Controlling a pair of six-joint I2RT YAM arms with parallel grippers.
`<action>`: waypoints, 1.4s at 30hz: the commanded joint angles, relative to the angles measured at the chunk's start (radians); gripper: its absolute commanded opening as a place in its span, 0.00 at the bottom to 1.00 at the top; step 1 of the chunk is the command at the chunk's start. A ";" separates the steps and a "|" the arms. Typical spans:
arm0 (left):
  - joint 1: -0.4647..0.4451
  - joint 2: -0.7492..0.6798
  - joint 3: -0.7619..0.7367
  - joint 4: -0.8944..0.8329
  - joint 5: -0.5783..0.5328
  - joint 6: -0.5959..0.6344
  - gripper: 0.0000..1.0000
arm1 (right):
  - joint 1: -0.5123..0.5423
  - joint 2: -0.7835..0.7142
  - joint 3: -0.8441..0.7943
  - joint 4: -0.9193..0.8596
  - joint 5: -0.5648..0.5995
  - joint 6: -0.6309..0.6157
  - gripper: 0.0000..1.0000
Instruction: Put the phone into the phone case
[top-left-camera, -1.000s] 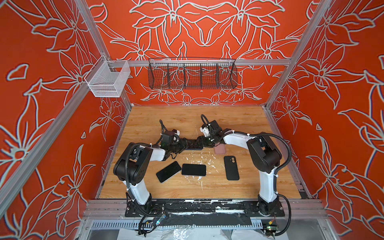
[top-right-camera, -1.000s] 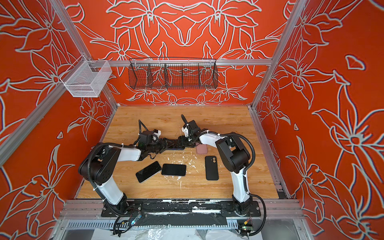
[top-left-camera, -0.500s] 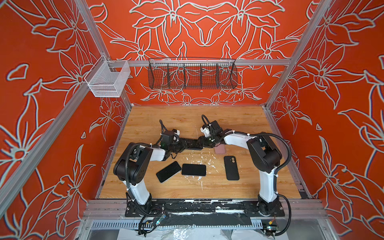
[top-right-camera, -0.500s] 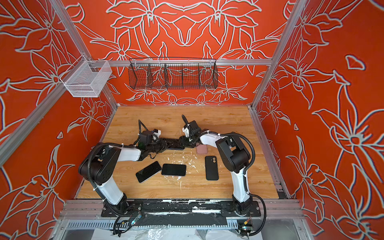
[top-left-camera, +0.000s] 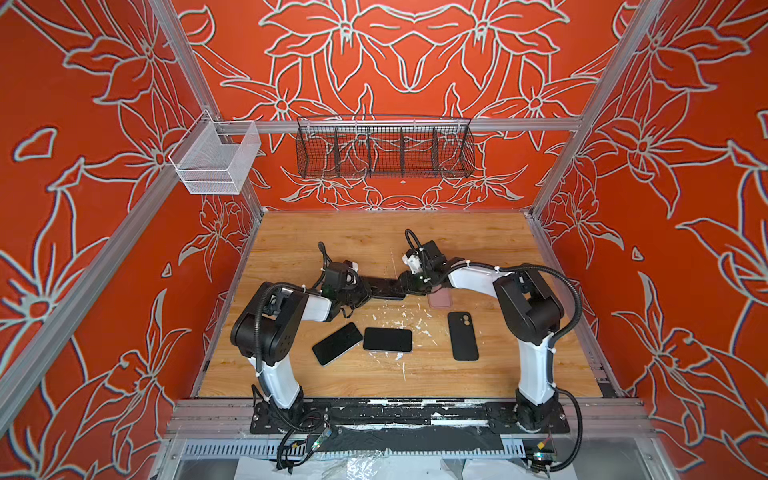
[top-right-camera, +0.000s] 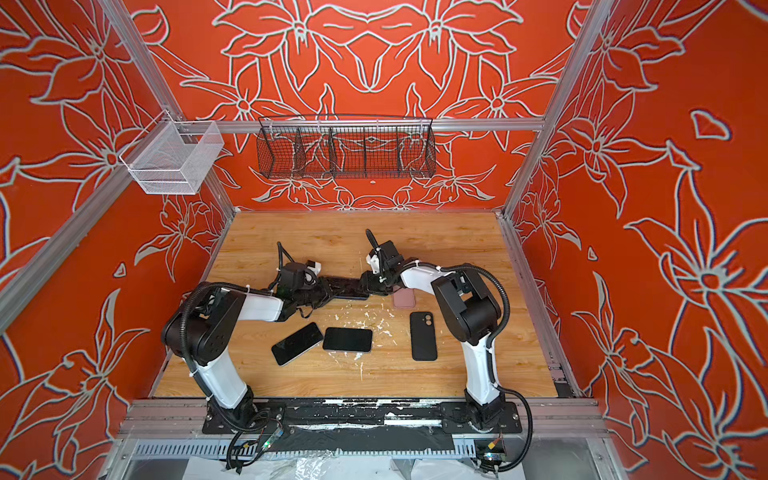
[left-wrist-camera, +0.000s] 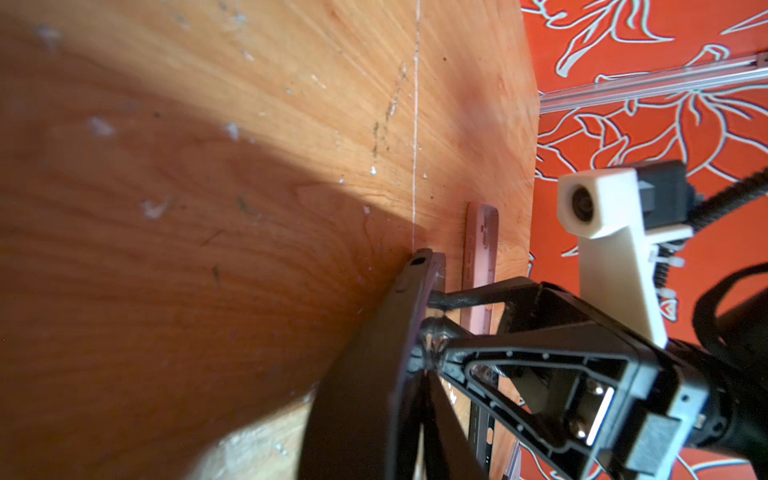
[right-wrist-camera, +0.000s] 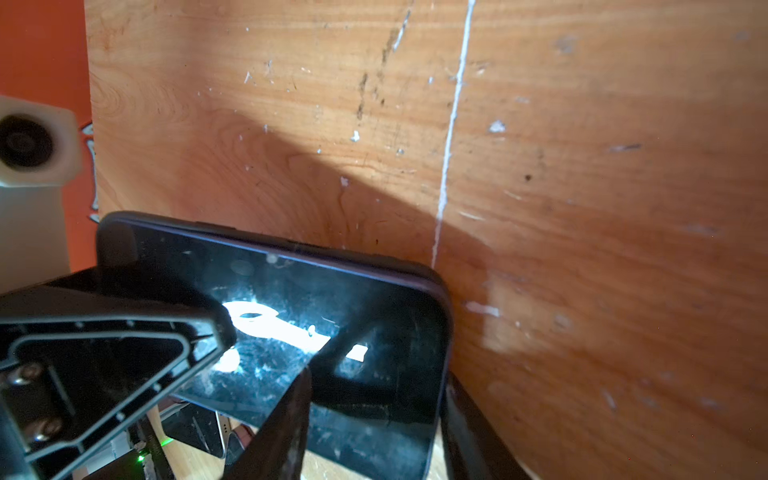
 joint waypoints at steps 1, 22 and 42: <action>-0.016 0.010 0.027 0.109 0.042 -0.016 0.19 | 0.029 0.070 -0.030 -0.065 0.008 -0.005 0.50; -0.005 -0.151 0.023 0.140 0.039 -0.135 0.00 | -0.097 -0.297 -0.062 -0.009 -0.108 0.122 0.63; -0.018 -0.471 0.165 0.009 -0.148 -0.479 0.00 | -0.161 -0.579 -0.444 0.872 -0.131 0.822 0.70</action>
